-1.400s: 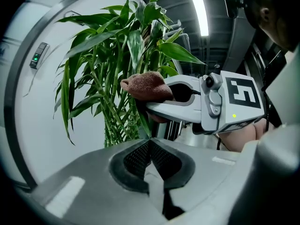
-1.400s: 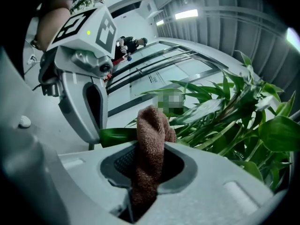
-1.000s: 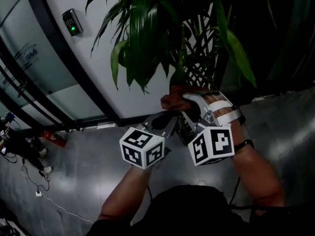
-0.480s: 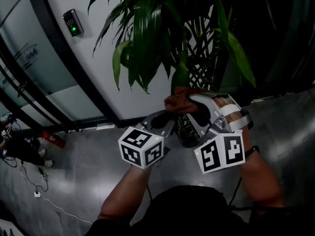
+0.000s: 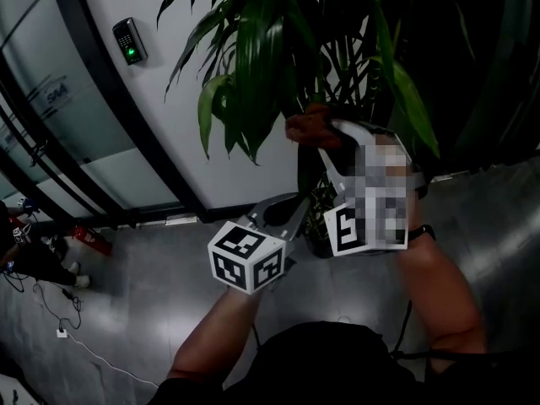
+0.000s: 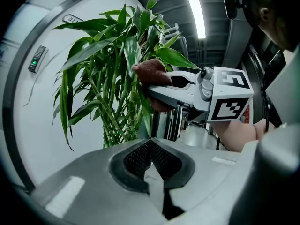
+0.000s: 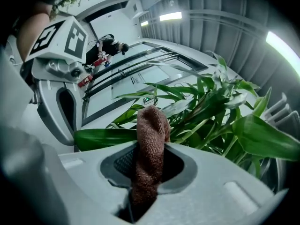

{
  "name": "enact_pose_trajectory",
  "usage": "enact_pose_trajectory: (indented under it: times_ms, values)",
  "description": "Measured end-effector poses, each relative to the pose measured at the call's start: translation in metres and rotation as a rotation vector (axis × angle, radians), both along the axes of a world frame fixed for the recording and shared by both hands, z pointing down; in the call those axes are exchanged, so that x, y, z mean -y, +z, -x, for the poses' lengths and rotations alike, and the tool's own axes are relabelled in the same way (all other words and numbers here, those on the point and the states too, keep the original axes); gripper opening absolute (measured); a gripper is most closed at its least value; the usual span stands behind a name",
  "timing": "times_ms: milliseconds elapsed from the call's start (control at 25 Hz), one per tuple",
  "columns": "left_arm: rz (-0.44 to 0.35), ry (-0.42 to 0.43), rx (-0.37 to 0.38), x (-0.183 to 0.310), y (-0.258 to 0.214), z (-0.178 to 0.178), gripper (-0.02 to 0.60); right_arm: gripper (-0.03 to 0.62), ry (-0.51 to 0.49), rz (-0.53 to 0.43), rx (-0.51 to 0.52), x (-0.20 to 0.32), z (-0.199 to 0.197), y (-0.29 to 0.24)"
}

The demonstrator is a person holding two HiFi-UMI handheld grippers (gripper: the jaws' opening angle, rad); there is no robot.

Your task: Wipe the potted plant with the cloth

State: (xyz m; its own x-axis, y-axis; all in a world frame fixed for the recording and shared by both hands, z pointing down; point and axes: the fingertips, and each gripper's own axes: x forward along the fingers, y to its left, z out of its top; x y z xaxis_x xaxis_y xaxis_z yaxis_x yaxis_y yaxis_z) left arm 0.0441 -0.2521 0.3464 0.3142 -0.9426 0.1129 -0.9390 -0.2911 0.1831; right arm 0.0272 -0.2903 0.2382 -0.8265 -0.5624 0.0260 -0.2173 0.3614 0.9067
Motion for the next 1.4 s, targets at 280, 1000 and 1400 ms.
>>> enact_pose_trajectory:
  times_ms: [280, 1000, 1400]
  values:
    - [0.007, -0.008, -0.005, -0.001, 0.004, 0.004, 0.017, 0.071, -0.042, 0.033, -0.095, -0.009, 0.009, 0.025]
    - [0.010, 0.008, -0.015, 0.001, 0.006, 0.003, 0.017, 0.071, -0.078, 0.087, -0.186, -0.030, 0.001, 0.063]
    - [-0.002, 0.011, -0.008, 0.000, 0.005, 0.003, 0.018, 0.071, -0.084, 0.107, -0.212, -0.041, -0.003, 0.076]
